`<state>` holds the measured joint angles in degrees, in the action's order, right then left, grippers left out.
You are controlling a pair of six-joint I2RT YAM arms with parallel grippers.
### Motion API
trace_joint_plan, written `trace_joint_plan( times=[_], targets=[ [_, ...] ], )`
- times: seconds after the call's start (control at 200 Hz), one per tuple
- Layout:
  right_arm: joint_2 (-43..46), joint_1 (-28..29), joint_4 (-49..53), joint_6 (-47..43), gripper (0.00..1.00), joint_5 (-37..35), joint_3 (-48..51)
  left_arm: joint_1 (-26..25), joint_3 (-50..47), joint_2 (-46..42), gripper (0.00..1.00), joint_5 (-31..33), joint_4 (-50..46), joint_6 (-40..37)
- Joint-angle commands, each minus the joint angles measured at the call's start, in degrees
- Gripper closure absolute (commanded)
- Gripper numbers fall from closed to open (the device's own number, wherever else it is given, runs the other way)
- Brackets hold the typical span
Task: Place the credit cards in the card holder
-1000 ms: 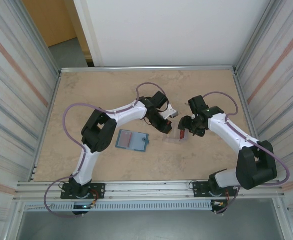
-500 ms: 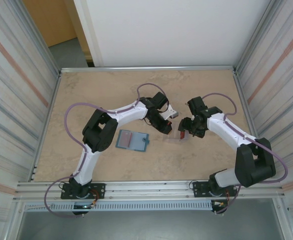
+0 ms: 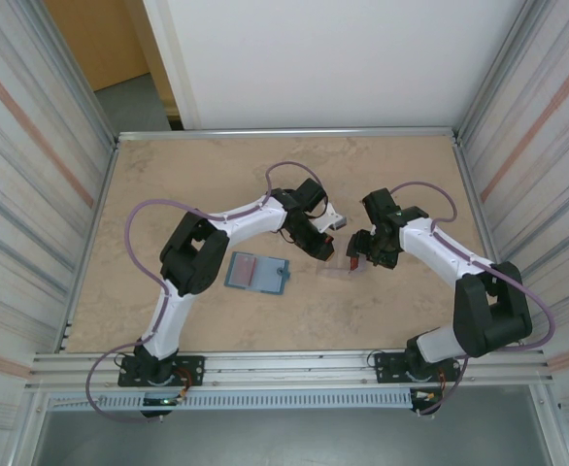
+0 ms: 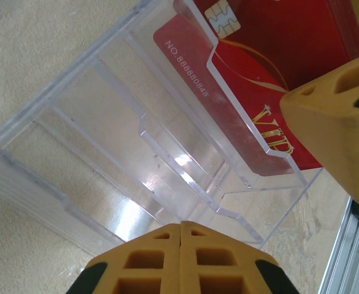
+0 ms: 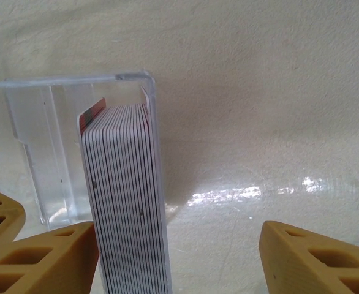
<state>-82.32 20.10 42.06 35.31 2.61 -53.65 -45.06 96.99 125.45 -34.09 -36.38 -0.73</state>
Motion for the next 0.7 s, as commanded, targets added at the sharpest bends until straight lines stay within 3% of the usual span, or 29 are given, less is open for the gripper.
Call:
trace_joint_plan(
  times=[0.0,0.692],
  targets=[
    [-0.1,-0.6,2.1,-1.4,0.32,-1.7,-0.6,-0.1,-0.5,2.3,1.00,1.2,-1.2,0.1],
    [3.4,-0.9,6.9,-2.3,0.36,-2.8,-2.4,0.1,-0.6,2.4,1.00,1.1,-1.5,0.0]
  ],
)
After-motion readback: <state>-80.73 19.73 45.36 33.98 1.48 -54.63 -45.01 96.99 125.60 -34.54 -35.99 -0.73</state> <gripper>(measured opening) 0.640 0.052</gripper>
